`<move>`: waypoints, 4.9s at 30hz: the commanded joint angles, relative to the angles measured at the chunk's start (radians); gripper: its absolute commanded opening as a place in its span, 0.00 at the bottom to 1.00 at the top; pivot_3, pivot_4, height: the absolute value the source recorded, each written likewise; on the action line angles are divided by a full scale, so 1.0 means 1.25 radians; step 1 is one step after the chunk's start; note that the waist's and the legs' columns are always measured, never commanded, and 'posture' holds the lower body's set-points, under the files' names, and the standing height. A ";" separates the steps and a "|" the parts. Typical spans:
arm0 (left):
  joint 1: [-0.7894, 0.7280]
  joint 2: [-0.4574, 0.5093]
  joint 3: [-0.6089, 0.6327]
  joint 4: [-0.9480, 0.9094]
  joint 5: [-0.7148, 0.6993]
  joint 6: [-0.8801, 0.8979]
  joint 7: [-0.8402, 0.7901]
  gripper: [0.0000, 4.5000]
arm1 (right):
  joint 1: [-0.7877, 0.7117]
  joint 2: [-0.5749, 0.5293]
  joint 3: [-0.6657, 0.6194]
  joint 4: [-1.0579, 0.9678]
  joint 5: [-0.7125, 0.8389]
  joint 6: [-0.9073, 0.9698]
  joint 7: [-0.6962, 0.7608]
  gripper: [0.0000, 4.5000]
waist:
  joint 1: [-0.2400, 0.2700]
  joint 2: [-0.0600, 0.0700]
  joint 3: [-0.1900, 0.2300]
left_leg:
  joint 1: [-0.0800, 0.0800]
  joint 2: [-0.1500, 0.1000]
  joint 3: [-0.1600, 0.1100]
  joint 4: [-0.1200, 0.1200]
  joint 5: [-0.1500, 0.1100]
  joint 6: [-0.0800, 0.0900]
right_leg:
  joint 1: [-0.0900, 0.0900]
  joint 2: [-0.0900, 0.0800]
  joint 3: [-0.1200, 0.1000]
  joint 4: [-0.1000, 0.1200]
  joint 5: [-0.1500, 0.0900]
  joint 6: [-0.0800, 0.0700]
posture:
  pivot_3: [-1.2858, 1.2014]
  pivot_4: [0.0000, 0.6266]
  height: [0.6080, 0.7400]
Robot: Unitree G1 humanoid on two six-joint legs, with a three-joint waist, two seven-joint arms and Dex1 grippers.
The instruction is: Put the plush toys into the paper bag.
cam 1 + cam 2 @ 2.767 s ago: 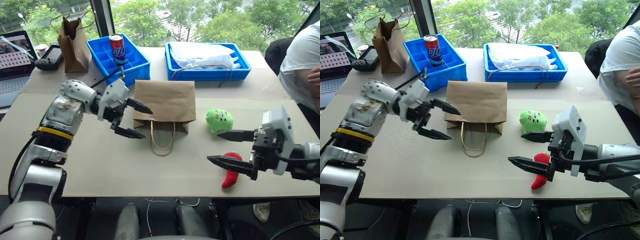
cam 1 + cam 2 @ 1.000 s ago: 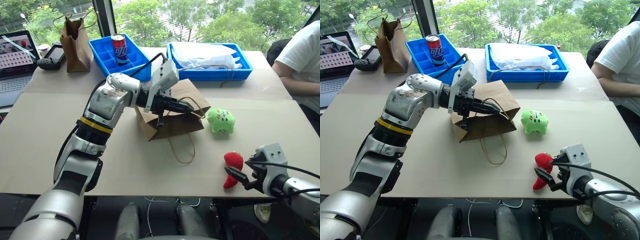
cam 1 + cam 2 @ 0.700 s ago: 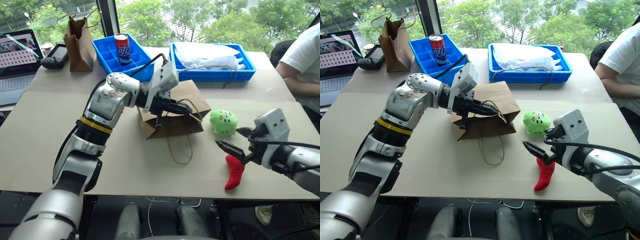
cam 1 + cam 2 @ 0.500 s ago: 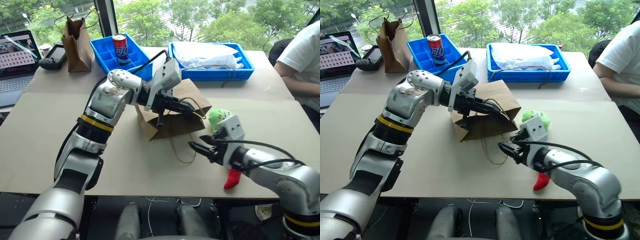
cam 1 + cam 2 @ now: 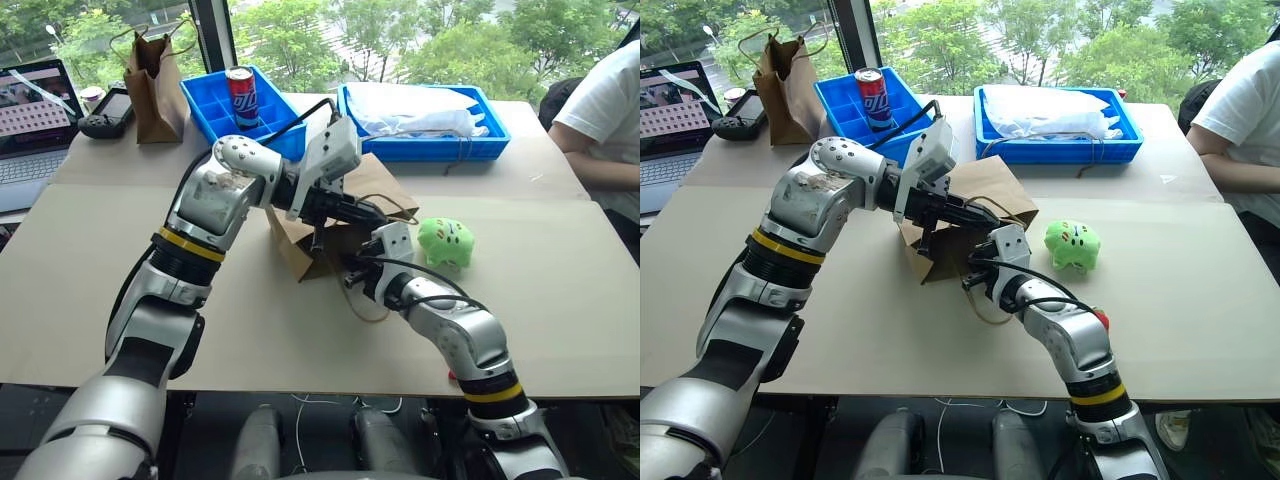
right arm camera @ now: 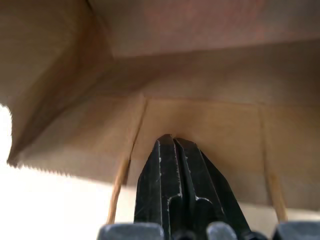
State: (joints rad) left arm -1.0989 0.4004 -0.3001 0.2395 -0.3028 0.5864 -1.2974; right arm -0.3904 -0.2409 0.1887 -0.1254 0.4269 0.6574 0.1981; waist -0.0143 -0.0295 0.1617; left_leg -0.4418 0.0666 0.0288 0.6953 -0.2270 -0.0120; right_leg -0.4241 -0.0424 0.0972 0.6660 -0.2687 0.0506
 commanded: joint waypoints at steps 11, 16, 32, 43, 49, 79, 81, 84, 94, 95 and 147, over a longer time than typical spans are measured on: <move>-0.113 -0.011 0.167 0.097 -0.064 0.092 0.112 0.00 | 0.005 0.042 0.029 0.256 -0.185 -0.199 0.087 0.02 | -0.004 0.000 0.000 | 0.002 0.000 0.000 0.000 0.001 -0.001 | 0.001 0.000 0.000 0.004 0.000 0.000 | 0.52 0.24 0.71; -0.149 0.004 0.192 0.175 -0.050 0.077 0.126 0.00 | 0.012 0.045 0.024 0.246 -0.207 -0.186 0.101 0.02 | -0.006 0.001 0.000 | 0.003 0.000 0.000 0.000 0.001 -0.001 | 0.001 0.000 0.000 0.004 0.000 0.000 | 0.52 0.24 0.71; -0.119 -0.004 0.199 0.164 -0.067 0.106 0.128 0.00 | 0.007 -0.113 -0.107 -0.095 -0.103 -0.003 0.223 0.13 | -0.001 0.001 0.000 | 0.000 0.000 0.000 0.000 0.001 -0.001 | 0.000 0.000 0.000 0.004 0.000 0.000 | 0.52 0.24 0.71; -0.107 -0.005 0.204 0.138 -0.081 0.127 0.132 0.00 | -0.139 -0.358 -0.245 -0.013 -0.069 0.143 0.267 0.93 | -0.003 0.003 0.001 | 0.001 0.000 0.000 0.000 0.001 -0.001 | -0.001 0.000 0.000 0.003 0.000 0.000 | 0.52 0.24 0.71; -0.111 -0.003 0.204 0.135 -0.086 0.130 0.135 0.00 | -0.174 -0.318 -0.181 0.230 -0.144 0.074 0.256 0.98 | -0.003 0.003 0.001 | 0.001 -0.001 0.000 0.000 0.001 -0.001 | -0.001 0.000 0.000 0.003 0.000 0.000 | 0.52 0.24 0.71; -0.066 -0.023 0.202 0.038 -0.128 0.195 0.173 0.00 | -0.300 -0.176 -0.082 -0.107 -0.025 0.228 0.253 0.01 | -0.004 0.005 0.003 | 0.000 -0.001 -0.001 0.000 0.001 -0.001 | -0.002 0.000 0.000 0.004 0.000 0.000 | 0.52 0.24 0.71; -0.064 -0.022 0.203 0.033 -0.130 0.199 0.175 0.00 | -0.305 -0.153 -0.055 -0.073 -0.045 0.210 0.250 0.01 | -0.002 0.005 0.003 | 0.000 -0.001 -0.001 0.000 0.001 -0.001 | -0.002 0.000 0.000 0.004 0.000 0.000 | 0.52 0.24 0.71; -0.065 -0.021 0.205 0.030 -0.134 0.204 0.178 0.00 | -0.322 -0.120 -0.018 0.000 -0.078 0.183 0.243 0.01 | 0.001 0.005 0.003 | 0.000 -0.001 -0.001 0.000 0.001 -0.001 | -0.002 0.000 0.000 0.004 0.000 0.000 | 0.52 0.24 0.71; -0.055 -0.020 0.216 0.014 -0.158 0.217 0.198 0.00 | -0.327 -0.031 -0.109 0.064 -0.043 0.183 0.219 0.57 | -0.001 0.006 0.003 | 0.000 -0.001 -0.001 0.000 0.001 -0.001 | -0.002 0.000 0.000 0.004 0.000 0.000 | 0.52 0.24 0.71; -0.054 -0.020 0.216 0.013 -0.158 0.216 0.199 0.00 | -0.328 -0.029 -0.123 0.058 -0.038 0.184 0.215 0.64 | -0.001 0.006 0.003 | 0.000 -0.001 -0.001 0.000 0.001 -0.001 | -0.002 0.000 0.000 0.004 0.000 0.000 | 0.52 0.24 0.71; -0.096 -0.048 0.193 0.118 -0.133 0.128 0.142 0.00 | 0.230 -0.405 -0.569 -0.445 0.196 0.589 0.205 0.01 | -0.004 0.006 0.003 | 0.000 -0.003 -0.003 -0.001 0.001 0.001 | 0.001 -0.001 0.001 -0.001 -0.001 0.001 | 0.52 0.24 0.71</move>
State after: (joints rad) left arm -1.1833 0.3336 -0.0717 0.4090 -0.4694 0.7639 -1.1163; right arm -0.0584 -0.7181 -0.4869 -0.6688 0.6513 1.4273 0.4243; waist -0.0197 -0.0222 0.1657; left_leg -0.4420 0.0626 0.0247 0.6940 -0.2258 -0.0113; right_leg -0.4228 -0.0430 0.0989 0.6654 -0.2700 0.0518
